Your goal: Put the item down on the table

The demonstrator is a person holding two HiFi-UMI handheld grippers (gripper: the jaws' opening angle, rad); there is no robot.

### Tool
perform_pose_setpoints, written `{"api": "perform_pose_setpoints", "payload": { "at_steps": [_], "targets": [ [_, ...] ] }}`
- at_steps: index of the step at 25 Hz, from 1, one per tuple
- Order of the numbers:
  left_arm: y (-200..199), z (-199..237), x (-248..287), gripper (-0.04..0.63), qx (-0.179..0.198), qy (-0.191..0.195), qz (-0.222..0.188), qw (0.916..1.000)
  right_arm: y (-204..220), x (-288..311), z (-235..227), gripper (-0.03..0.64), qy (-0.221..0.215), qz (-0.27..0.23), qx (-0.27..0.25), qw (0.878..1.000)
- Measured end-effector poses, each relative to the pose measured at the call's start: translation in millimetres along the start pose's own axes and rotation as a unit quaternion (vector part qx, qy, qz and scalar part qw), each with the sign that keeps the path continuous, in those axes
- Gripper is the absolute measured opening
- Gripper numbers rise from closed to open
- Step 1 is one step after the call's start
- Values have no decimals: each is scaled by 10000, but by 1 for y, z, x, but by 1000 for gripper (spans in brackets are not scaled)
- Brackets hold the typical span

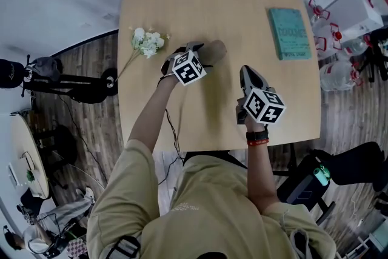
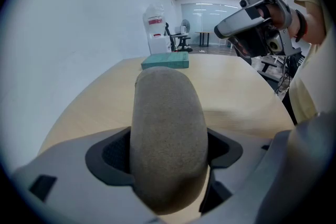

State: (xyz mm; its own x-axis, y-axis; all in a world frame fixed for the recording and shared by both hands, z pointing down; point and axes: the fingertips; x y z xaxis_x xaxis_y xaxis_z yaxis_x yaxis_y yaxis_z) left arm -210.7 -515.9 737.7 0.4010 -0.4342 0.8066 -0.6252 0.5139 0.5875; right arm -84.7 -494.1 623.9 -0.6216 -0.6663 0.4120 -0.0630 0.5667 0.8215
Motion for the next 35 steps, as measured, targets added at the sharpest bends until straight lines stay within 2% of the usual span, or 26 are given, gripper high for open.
{"api": "perform_pose_setpoints", "payload": {
  "at_steps": [8, 14, 22, 27, 35],
  "targets": [
    [0, 1, 22, 380, 545, 377, 334, 9972, 2, 9, -13, 15, 50, 56, 68, 9999],
    [2, 3, 38, 380, 910, 626, 618, 9920, -8, 17, -24, 15, 95, -213, 169, 9996],
    [13, 1, 56, 380, 1166, 1000, 931, 9837, -6, 30, -28, 15, 99, -115, 212, 9997],
    [16, 1, 63, 380, 1234, 1215, 1068, 9791, 4, 32, -35, 15, 259, 171, 31, 9995],
    [20, -1, 68, 380, 1272, 1536, 1413, 9697, 8, 35, -30, 15, 224, 174, 78, 9996]
  ]
}}
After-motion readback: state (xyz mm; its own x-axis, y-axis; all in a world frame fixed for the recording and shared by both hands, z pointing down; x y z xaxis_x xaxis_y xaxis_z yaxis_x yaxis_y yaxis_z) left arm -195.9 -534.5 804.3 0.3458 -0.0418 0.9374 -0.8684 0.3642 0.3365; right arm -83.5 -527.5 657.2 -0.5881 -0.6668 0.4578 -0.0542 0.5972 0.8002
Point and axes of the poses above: the fingertips, and each gripper's own axes: x forward along the fingers, z to its left, y out of its underside, and after that the axes turned 8 degrees about -x, right-handed
